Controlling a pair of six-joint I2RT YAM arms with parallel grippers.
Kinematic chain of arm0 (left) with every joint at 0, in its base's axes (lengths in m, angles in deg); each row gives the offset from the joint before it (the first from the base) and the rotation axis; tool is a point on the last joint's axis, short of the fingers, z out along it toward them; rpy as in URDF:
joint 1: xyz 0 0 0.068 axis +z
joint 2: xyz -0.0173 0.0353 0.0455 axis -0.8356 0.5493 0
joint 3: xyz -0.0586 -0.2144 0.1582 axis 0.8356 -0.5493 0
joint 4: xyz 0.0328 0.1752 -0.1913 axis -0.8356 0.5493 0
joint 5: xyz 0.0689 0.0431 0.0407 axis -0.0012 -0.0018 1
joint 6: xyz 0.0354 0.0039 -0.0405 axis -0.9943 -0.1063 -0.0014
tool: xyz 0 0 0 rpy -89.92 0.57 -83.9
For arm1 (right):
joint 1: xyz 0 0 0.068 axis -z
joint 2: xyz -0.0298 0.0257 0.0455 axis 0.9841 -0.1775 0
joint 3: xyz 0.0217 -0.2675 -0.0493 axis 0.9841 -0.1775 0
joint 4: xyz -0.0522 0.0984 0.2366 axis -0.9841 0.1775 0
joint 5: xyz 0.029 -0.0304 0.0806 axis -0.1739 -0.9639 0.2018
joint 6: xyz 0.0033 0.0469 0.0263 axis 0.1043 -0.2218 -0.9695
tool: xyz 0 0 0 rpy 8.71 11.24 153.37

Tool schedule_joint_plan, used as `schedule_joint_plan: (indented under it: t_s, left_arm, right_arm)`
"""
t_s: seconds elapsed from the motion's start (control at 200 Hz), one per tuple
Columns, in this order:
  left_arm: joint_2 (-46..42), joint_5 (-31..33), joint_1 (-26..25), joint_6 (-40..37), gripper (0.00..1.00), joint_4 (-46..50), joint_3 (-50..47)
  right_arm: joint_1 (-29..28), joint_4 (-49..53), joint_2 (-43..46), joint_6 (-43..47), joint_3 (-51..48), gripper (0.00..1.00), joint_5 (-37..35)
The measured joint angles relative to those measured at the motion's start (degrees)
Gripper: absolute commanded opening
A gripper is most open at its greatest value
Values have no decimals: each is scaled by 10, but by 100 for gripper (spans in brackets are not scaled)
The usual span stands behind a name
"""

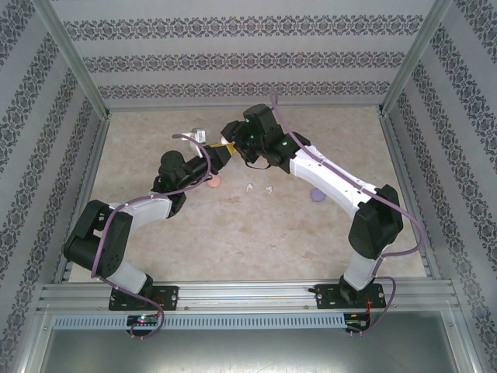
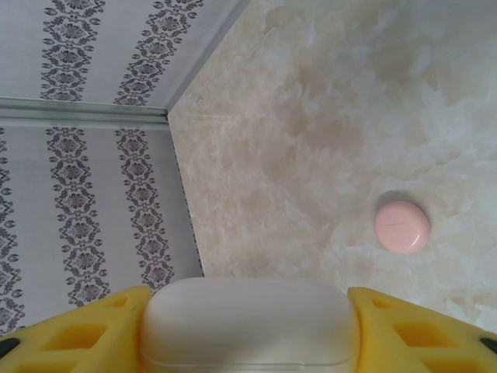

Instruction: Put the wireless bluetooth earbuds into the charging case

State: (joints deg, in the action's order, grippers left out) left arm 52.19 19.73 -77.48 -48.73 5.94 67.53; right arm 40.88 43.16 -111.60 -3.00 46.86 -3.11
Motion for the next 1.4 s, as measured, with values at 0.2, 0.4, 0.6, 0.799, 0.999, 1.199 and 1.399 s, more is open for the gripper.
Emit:
schedule_joint_plan:
  t_s: [0.2, 0.4, 0.6, 0.799, 0.999, 1.199, 1.399]
  left_arm:
    - [0, -1, -2, 0, 0, -3, 1]
    - [-1, -2, -2, 0, 0, -1, 3]
    - [-8, -11, -2, -13, 0, 41, 3]
    - [-49, -43, -2, -53, 0, 110, 3]
    - [-81, -91, -1, -103, 0, 202, 23]
    - [-83, -147, 6, -121, 0, 250, 40]
    - [-73, -191, 7, -121, 0, 256, 50]
  right_arm:
    - [0, 0, 6, -1, -3, 65, -2]
    - [3, 0, 43, 5, -23, 73, -7]
    - [43, -19, 127, 45, -87, 75, -1]
    - [120, -58, 189, 145, -206, 75, 40]
    - [142, -95, 220, 322, -280, 75, 110]
    - [142, -145, 246, 465, -304, 73, 214]
    - [136, -154, 228, 523, -294, 70, 295]
